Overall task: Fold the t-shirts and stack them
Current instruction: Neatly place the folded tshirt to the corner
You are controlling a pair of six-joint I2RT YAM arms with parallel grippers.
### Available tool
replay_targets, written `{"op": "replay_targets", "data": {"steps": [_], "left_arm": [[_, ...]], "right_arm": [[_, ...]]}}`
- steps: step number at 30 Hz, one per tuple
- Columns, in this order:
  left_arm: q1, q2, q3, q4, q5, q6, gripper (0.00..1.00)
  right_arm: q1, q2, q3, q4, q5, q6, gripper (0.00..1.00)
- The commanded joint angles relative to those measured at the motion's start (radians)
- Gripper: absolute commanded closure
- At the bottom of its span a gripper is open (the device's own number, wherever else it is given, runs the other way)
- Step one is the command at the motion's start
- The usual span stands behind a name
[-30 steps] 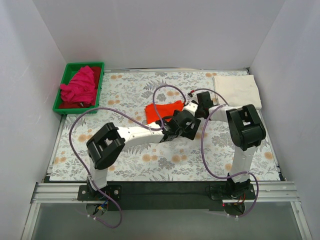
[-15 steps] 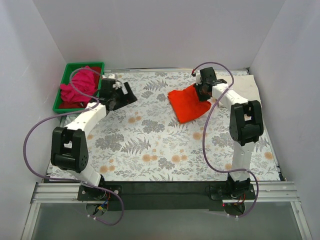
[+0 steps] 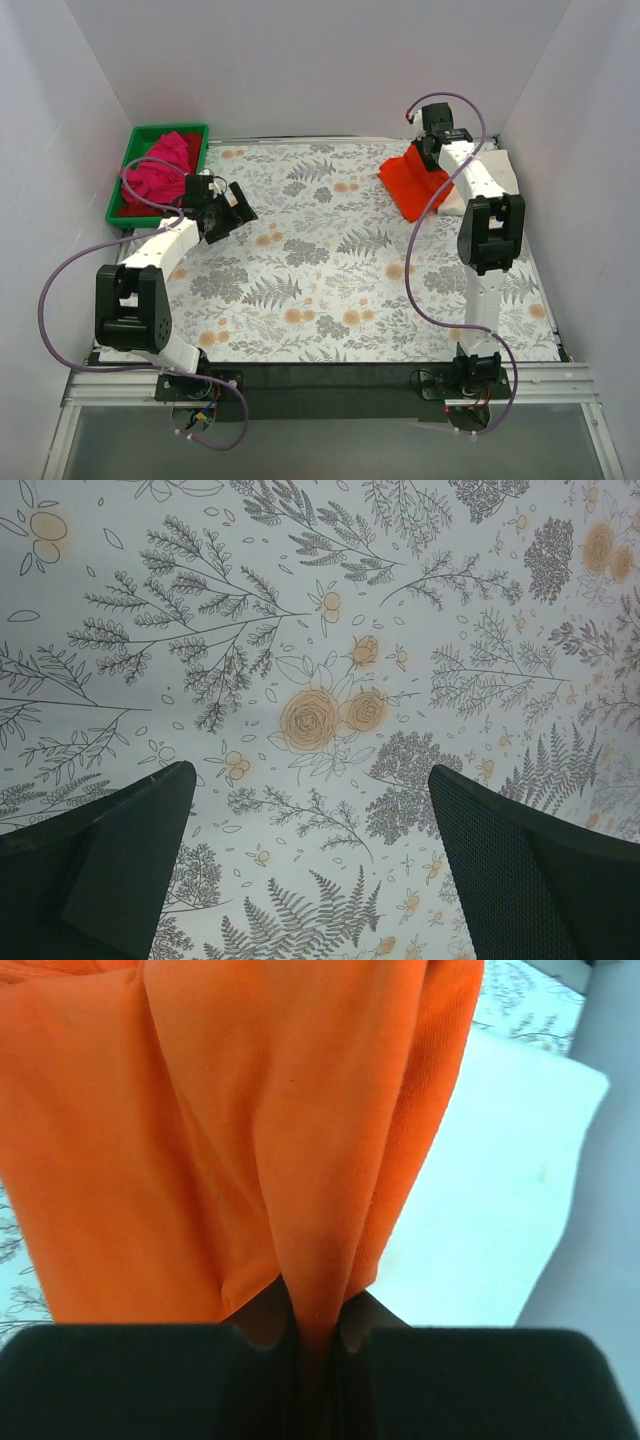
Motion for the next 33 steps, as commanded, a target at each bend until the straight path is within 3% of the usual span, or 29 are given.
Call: {"op": "replay_targets", "data": {"steps": [1,17,33], "left_arm": [[-0.001,0.027,0.046,-0.022,0.012,0.013,0.04],[-0.001,0.059,0.043,-0.021,0.06,0.003,0.04],[-0.001,0.07,0.041,-0.018,0.092,0.005,0.04]], "right_arm": [[-0.025,-0.015,0.085,-0.011,0.043,-0.016,0.99],[-0.138,-0.156,0.128,-0.013,-0.092,0.021,0.99],[-0.249,-0.104,0.081,0.031,-0.172,0.041,0.99]]}}
